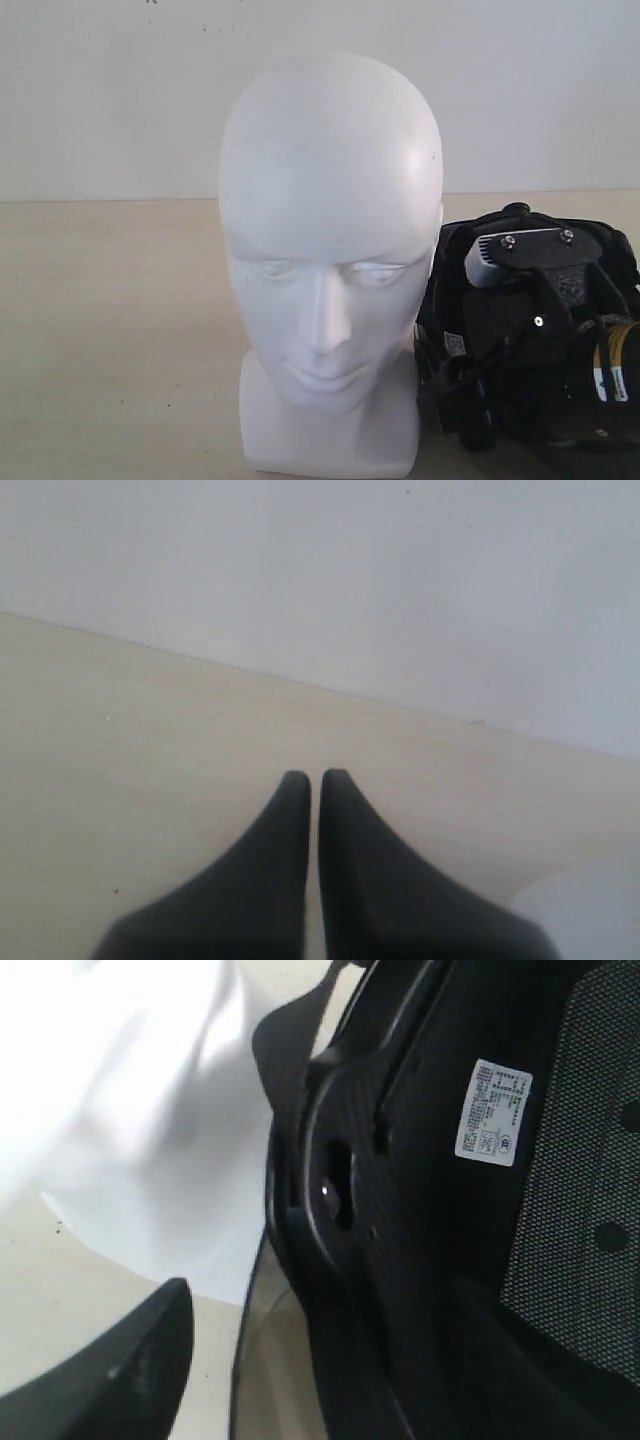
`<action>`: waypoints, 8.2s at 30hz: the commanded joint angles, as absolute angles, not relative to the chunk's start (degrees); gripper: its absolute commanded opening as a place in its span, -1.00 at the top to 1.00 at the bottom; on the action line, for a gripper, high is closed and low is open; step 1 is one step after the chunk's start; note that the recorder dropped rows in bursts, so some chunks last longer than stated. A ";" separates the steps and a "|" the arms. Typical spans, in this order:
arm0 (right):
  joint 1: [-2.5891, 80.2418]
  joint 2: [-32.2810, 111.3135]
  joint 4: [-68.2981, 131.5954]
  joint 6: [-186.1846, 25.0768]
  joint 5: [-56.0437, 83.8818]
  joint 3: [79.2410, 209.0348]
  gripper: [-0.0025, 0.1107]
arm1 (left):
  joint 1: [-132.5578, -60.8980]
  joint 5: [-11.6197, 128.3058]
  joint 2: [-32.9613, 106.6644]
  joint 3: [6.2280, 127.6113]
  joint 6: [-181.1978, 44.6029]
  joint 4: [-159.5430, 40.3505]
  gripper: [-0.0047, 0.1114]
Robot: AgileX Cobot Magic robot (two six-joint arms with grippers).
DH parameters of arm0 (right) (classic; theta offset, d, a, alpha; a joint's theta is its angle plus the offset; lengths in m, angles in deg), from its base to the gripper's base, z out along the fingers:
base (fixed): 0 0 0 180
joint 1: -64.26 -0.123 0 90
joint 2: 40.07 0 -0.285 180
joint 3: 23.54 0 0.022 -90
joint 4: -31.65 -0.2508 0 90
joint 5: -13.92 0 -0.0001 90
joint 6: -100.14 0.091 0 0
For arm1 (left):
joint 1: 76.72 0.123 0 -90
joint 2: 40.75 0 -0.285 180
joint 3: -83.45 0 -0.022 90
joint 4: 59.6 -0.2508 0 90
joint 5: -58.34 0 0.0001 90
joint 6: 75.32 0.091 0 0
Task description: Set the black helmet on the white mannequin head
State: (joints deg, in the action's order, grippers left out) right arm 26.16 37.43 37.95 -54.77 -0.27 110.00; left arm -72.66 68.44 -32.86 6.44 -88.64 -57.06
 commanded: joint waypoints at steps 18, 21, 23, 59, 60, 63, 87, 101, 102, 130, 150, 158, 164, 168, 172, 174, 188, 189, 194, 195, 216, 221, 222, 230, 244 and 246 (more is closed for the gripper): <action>32.83 36.19 42.46 -62.71 -15.83 109.76 0.93 | -72.92 68.60 -32.96 6.23 -88.86 -57.27 0.84; 32.93 34.92 42.32 -64.85 -18.00 109.76 0.93 | -72.92 68.60 -32.96 6.23 -88.86 -57.27 0.84; 32.93 34.92 42.32 -64.85 -18.00 109.76 0.86 | -72.92 68.60 -32.96 6.23 -88.86 -57.27 0.84; 31.07 37.61 42.66 -61.12 -13.72 112.68 -0.40 | -72.92 68.60 -32.96 6.23 -88.86 -57.27 0.84; 31.07 37.86 43.10 -61.12 -13.10 112.68 -0.40 | -72.92 68.60 -32.96 6.23 -88.86 -57.27 0.84; 31.07 39.35 45.82 -60.92 -14.58 113.68 -0.40 | -72.92 68.60 -32.96 6.23 -88.86 -57.27 0.84; 31.07 44.38 51.05 -58.37 -14.43 114.07 -0.40 | -72.92 68.60 -32.96 6.23 -88.86 -57.27 0.84; 31.07 44.38 52.54 -57.74 -18.00 113.97 -0.40 | -72.92 68.60 -32.96 6.23 -88.86 -57.27 0.84; 31.07 44.38 52.69 -57.74 -18.29 113.97 -0.40 | -72.92 68.60 -32.96 6.23 -88.86 -57.27 0.84; 31.07 50.16 52.92 -57.04 -15.71 113.87 -0.40 | -72.92 68.60 -32.96 6.23 -88.86 -57.27 0.84; 31.07 36.12 40.66 -58.15 -16.39 114.23 0.96 | -72.92 68.60 -32.96 6.23 -88.86 -57.27 0.84; 31.07 26.71 36.63 -56.86 -13.26 114.23 0.96 | -72.92 68.60 -32.96 6.23 -88.86 -57.27 0.84; 31.07 21.16 36.63 -51.55 -9.71 114.23 0.96 | -72.92 68.60 -32.96 6.23 -88.86 -57.27 0.84; 31.07 16.15 36.63 -47.40 -3.91 114.23 0.96 | -72.92 68.60 -32.96 6.23 -88.86 -57.27 0.84; 31.07 11.21 37.12 -45.69 -0.94 114.61 0.96 | -72.92 68.60 -32.96 6.23 -88.86 -57.27 0.84; 31.18 9.69 37.98 -45.69 -1.08 115.17 0.96 | -72.92 68.60 -32.96 6.23 -88.86 -57.27 0.84; 31.18 5.67 38.09 -45.72 13.49 129.33 0.96 | -72.92 68.60 -32.96 6.23 -88.86 -57.27 0.84; 31.18 5.67 37.78 -45.72 15.06 130.55 0.96 | -72.92 68.60 -32.96 6.23 -88.86 -57.27 0.84; 31.18 6.45 35.70 -43.20 28.28 135.10 0.96 | -72.92 68.60 -32.96 6.23 -88.86 -57.27 0.84; 31.18 7.25 34.30 -41.40 31.20 135.65 0.96 | -72.92 68.60 -32.96 6.23 -88.86 -57.27 0.84; 31.18 26.84 41.56 17.97 65.22 136.49 0.96 | -72.92 68.60 -32.96 6.23 -88.86 -57.27 0.84; 31.18 30.21 42.59 22.34 69.79 136.49 0.96 | -72.92 68.60 -32.96 6.23 -88.86 -57.27 0.84; 31.18 30.72 43.67 23.43 69.31 136.49 0.96 | -72.92 68.60 -32.96 6.23 -88.86 -57.27 0.84; 29.27 34.45 48.24 29.96 68.92 136.49 0.96 | -72.92 68.60 -32.96 6.23 -88.86 -57.27 0.84; 27.75 35.69 49.94 27.14 66.08 136.49 0.96 | -72.92 68.60 -32.96 6.23 -88.86 -57.27 0.84; 27.75 35.69 49.94 27.14 65.95 136.49 0.96 | -72.92 68.60 -32.96 6.23 -88.86 -57.27 0.84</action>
